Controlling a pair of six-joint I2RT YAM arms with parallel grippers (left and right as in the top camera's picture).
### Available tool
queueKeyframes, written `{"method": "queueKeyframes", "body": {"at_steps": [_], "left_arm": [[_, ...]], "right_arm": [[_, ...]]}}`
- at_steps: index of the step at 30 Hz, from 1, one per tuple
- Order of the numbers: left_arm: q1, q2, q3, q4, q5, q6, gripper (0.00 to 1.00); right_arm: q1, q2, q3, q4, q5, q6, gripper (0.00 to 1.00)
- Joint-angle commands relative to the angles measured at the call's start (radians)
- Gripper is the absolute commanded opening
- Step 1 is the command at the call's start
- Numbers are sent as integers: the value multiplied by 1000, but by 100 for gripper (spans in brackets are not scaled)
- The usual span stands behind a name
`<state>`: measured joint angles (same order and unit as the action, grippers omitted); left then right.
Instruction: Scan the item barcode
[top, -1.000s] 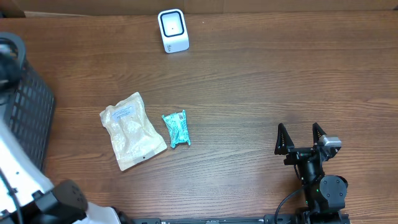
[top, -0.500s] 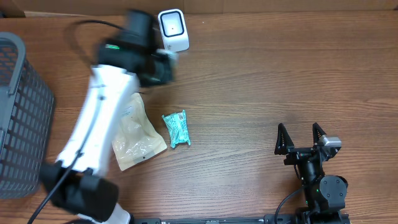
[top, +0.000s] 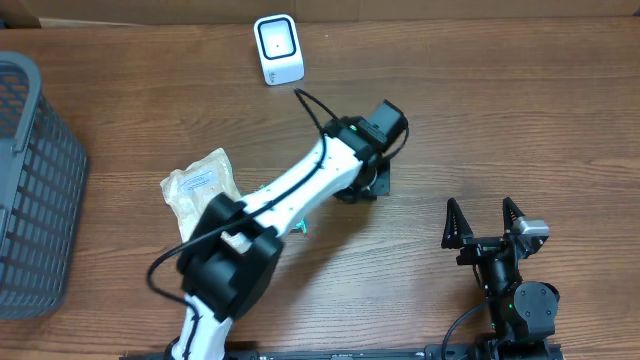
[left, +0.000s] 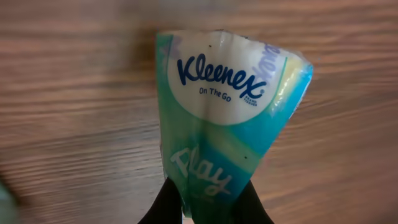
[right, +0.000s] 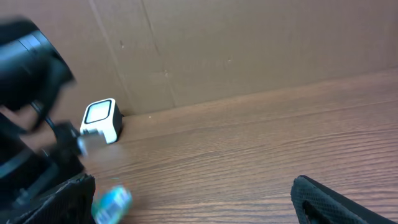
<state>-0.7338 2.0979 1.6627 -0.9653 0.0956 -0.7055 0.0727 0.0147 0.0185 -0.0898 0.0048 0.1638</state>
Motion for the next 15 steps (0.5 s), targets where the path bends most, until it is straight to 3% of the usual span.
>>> {"method": "queueKeyframes", "body": {"at_steps": [1, 3, 5, 8, 11, 15], "left_arm": [[4, 25, -4, -6, 3, -49, 9], [10, 21, 1, -5, 26, -22, 39], [22, 9, 37, -43, 58, 47, 52], [48, -14, 130, -149, -10, 60, 76], [93, -55, 260, -255, -63, 80, 82], [195, -137, 446, -376, -135, 121, 83]], "right_arm": [[-1, -12, -11, 6, 4, 3, 100], [-1, -12, -11, 6, 4, 3, 100], [-1, -12, -11, 6, 4, 3, 100], [-1, -12, -11, 7, 4, 3, 100], [-1, -12, -11, 6, 4, 3, 100], [-1, -12, -11, 6, 4, 3, 100]]}}
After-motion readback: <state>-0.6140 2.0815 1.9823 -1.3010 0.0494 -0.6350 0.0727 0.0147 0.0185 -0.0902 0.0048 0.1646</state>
